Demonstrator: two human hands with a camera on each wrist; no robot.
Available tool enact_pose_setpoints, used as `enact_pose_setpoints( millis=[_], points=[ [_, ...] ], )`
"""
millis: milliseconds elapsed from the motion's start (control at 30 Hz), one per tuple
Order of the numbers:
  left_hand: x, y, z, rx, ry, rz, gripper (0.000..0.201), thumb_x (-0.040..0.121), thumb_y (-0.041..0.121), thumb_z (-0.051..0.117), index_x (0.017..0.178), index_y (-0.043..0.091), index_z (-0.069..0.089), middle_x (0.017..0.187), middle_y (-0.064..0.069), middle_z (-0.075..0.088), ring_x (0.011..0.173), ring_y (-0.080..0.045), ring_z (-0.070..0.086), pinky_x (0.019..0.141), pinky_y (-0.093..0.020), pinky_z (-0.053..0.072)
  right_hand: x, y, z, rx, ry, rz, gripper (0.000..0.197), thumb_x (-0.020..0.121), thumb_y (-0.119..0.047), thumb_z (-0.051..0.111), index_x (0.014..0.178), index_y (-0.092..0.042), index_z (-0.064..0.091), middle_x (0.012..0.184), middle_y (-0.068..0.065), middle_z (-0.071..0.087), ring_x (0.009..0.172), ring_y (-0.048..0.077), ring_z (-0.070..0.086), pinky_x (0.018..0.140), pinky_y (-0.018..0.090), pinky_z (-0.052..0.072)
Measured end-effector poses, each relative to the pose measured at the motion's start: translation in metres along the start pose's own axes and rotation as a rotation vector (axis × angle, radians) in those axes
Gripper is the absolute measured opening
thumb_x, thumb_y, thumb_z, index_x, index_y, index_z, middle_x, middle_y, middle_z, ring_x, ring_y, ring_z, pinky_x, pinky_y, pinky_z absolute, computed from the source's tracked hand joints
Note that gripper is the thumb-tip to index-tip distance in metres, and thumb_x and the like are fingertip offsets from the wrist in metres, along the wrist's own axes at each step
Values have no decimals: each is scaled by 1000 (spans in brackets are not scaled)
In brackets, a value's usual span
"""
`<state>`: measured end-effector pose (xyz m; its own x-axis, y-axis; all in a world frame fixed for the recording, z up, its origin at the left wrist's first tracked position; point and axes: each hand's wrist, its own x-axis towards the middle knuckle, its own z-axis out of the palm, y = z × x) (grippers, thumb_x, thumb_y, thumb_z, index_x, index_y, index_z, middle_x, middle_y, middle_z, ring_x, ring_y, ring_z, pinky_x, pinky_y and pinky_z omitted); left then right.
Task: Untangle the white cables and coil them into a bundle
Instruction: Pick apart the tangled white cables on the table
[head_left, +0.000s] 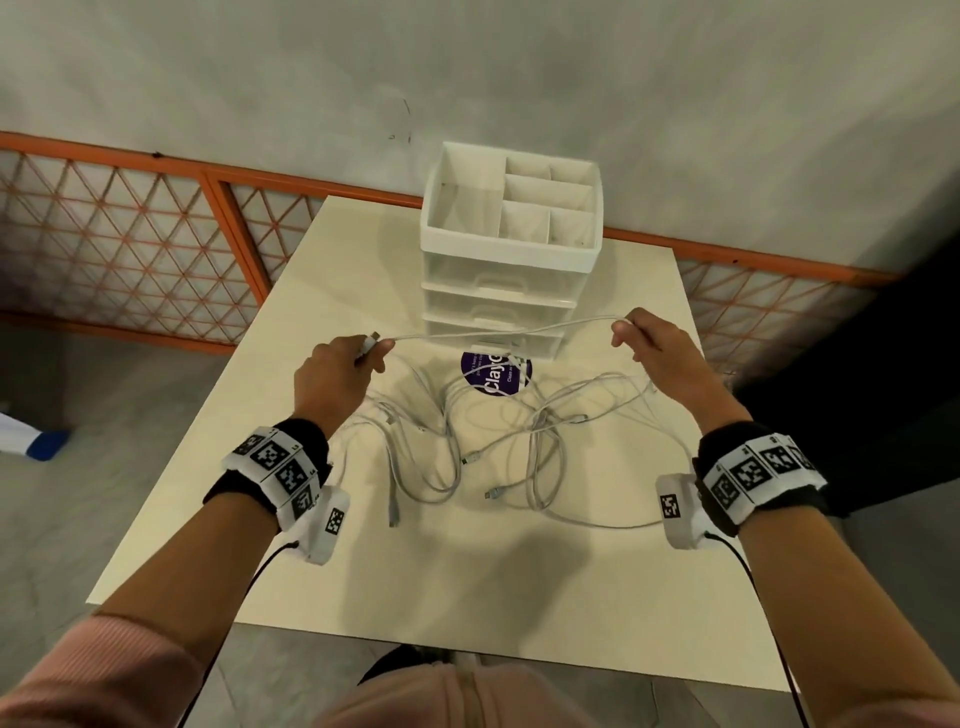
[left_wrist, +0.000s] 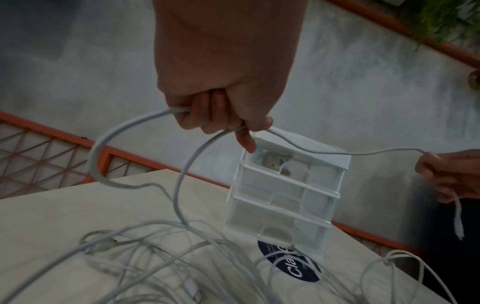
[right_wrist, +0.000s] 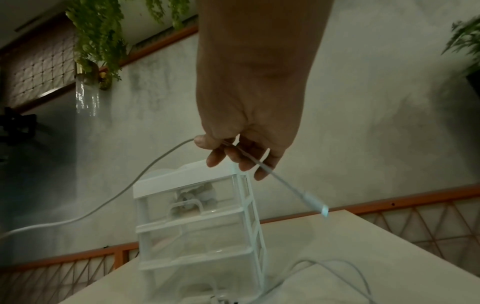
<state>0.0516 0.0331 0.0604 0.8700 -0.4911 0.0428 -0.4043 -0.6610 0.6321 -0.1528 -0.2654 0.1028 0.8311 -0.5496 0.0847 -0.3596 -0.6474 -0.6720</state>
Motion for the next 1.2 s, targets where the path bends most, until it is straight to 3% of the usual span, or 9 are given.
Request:
enact_pose_setpoints(
  millis=[200,333,467,600,733,867,967,1066,1200],
  points=[
    [-2,-3,-5,51,105,-100,52,92,53,42,73,11,67,75,-10,66,77,-34,58,66,-33,41,30,-2,31,-35,28,-138,29,101,-21,38,98,-12,66,86,-2,54,92,26,45,92,37,34],
    [-4,-10,0,57,202,-145,52,92,50,41,75,9,66,78,-17,68,79,-41,60,66,-37,44,48,-23,62,-21,96,-153,25,96,-25,51,108,-17,71,99,2,44,94,16,39,92,25,29],
    [-15,-11,5,93,168,-145,46,94,42,42,72,4,58,80,-21,64,81,-44,56,65,-36,40,39,-28,101,77,-97,-25,25,88,-6,61,113,-8,60,100,9,42,86,16,49,82,26,46],
    [-24,-6,10,124,131,-147,42,93,40,44,73,6,58,85,-24,65,85,-45,58,69,-38,43,10,-15,140,75,-303,137,22,83,-2,65,82,-13,46,79,8,55,63,14,54,60,24,45],
    [-28,-6,13,160,45,-118,42,92,43,48,80,5,62,89,-22,66,91,-42,60,71,-37,44,-13,2,170,-254,-662,20,26,80,-7,70,105,-5,60,111,15,60,102,25,55,90,36,44],
    [-30,-8,13,144,-48,-109,41,90,44,51,76,8,65,83,-12,65,89,-33,61,71,-35,45,-26,5,172,-525,-660,-66,19,84,-20,66,102,-15,65,105,2,61,111,22,49,100,38,27],
    [-27,-8,9,58,-68,-72,32,82,45,63,86,14,60,72,-6,57,81,-30,61,67,-31,42,-21,0,149,-221,-711,28,12,84,-16,68,95,-11,69,82,-7,56,94,15,52,91,33,34],
    [-25,9,2,-168,-120,-38,54,70,41,78,105,12,49,66,0,50,65,-19,55,62,-29,40,-8,-26,111,218,-529,48,14,81,-6,69,80,-19,63,80,-1,63,81,16,57,86,35,44],
    [-27,44,0,-512,-325,54,47,66,33,82,98,14,54,66,3,35,59,-13,34,61,-27,31,0,-81,73,556,-374,-57,15,81,-1,68,78,-13,60,72,0,67,69,13,65,71,20,50]
  ],
)
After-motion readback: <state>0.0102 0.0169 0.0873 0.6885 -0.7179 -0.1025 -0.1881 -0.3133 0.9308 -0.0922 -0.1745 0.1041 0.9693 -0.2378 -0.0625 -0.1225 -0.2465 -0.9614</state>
